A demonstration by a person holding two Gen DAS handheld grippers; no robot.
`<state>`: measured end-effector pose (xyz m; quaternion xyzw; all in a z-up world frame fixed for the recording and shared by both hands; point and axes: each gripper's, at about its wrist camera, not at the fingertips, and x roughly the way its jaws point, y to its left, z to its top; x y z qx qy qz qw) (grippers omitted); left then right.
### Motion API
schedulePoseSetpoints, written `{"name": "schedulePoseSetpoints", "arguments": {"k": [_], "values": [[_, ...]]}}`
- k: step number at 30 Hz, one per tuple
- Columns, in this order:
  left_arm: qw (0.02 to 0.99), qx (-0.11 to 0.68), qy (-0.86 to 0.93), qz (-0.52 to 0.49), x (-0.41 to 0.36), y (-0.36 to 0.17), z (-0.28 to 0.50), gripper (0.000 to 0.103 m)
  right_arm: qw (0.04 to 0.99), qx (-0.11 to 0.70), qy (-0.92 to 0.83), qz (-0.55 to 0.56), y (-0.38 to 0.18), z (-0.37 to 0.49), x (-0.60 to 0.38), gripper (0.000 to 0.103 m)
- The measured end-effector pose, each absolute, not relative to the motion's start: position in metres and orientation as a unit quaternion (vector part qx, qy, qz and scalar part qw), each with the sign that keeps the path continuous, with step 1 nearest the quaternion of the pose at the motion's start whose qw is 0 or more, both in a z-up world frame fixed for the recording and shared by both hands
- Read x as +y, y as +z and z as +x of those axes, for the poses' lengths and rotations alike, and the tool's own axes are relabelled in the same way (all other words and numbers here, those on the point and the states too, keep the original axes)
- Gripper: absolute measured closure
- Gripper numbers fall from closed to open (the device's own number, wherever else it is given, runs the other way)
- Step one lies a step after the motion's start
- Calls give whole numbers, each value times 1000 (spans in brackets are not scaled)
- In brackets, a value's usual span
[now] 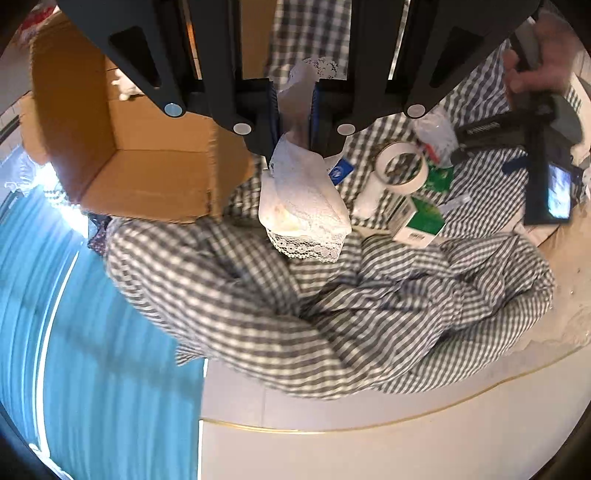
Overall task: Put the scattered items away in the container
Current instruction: 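Hold the lace cloth in the right tool while the left tool grasps the cotton-swab tub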
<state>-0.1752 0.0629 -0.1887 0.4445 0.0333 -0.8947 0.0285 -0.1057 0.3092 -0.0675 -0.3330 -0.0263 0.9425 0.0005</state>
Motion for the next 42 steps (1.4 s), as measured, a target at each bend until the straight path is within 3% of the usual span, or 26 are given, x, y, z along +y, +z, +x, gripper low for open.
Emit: {"name": "schedulePoseSetpoints", "arguments": {"k": [15,17,19,32,35,37,42], "values": [[82,45,-864,495,100,-265,-200,2,30,-9,947,-320,-60,-100,349,90],[80,49,-857,507,99,-277,-203,6,33,-6,947,-320,-61,-100,353,90],[77,54,-854,512,98,-286,-202,27,35,-3,947,-318,-61,-98,355,90],[69,44,-867,491,76,-258,-183,44,39,7,948,-317,-61,-91,355,89],[68,39,-871,485,72,-247,-177,58,40,11,948,-315,-60,-86,356,88],[68,39,-866,495,69,-247,-175,88,40,15,948,-316,-61,-84,358,88],[60,35,-864,499,58,-246,-157,97,39,20,948,-314,-61,-76,361,88]]}}
